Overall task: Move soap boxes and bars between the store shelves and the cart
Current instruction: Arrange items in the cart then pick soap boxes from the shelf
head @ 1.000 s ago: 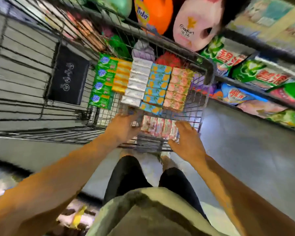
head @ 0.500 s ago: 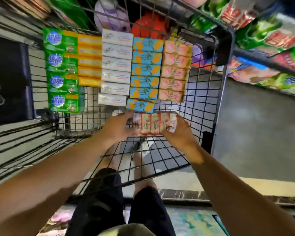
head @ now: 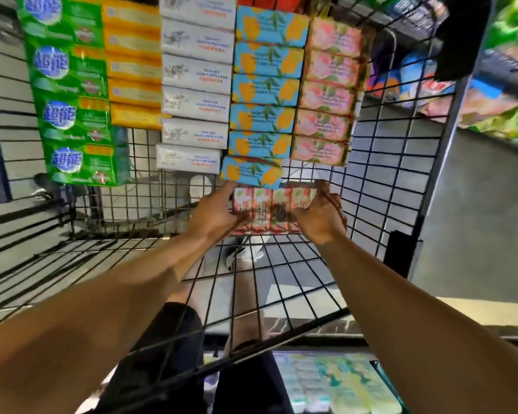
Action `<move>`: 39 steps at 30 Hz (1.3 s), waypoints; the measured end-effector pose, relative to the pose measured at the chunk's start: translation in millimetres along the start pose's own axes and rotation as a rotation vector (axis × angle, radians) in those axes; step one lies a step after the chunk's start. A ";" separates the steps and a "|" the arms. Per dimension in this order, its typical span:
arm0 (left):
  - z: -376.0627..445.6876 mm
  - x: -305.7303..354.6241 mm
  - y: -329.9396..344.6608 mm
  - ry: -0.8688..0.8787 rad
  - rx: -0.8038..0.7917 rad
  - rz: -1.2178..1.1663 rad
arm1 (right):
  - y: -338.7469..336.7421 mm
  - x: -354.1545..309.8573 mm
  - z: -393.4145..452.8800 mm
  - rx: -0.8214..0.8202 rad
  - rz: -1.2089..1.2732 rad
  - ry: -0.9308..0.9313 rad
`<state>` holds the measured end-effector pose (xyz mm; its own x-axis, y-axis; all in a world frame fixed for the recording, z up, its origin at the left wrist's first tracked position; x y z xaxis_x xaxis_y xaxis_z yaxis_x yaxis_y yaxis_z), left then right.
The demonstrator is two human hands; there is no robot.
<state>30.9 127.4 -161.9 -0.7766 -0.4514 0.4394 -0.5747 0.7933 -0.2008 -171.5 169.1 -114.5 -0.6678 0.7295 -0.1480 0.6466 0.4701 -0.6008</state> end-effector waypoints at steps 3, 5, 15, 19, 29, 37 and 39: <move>-5.4 -0.3 -3.8 0.004 0.053 -0.003 | 1.2 2.4 -4.6 0.063 0.078 0.035; -10.9 0.2 -5.5 0.015 0.053 -0.005 | -1.9 4.0 -7.5 0.156 0.139 0.021; -75.5 19.7 -40.7 0.011 0.056 -0.063 | -57.0 -17.5 -68.0 0.293 0.159 -0.155; -118.2 45.7 -65.9 0.069 0.071 -0.107 | -83.5 -31.5 -111.0 0.351 0.252 -0.232; -227.4 140.8 -113.2 0.276 -0.035 -0.443 | -146.7 -59.8 -213.1 0.514 0.722 -0.476; -275.6 216.2 -89.3 0.453 -0.111 -0.620 | -212.6 -36.4 -248.3 0.651 0.656 -0.486; -286.2 232.5 -78.2 0.487 -0.083 -0.570 | -223.4 -18.0 -255.8 0.679 0.678 -0.499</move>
<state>-30.9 77.3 206.6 -0.1521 -0.5847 0.7969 -0.8171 0.5281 0.2314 -209.6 178.1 223.3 -0.4221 0.3769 -0.8245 0.7009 -0.4411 -0.5605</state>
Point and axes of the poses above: each hand's wrist, its own z-axis towards the middle knuckle, its own y-axis out of the palm, x = y × z, the point moved 4 cm from there along z, towards the middle knuckle, and after that the axes turned 9 degrees about -y, right-handed, at the moved point
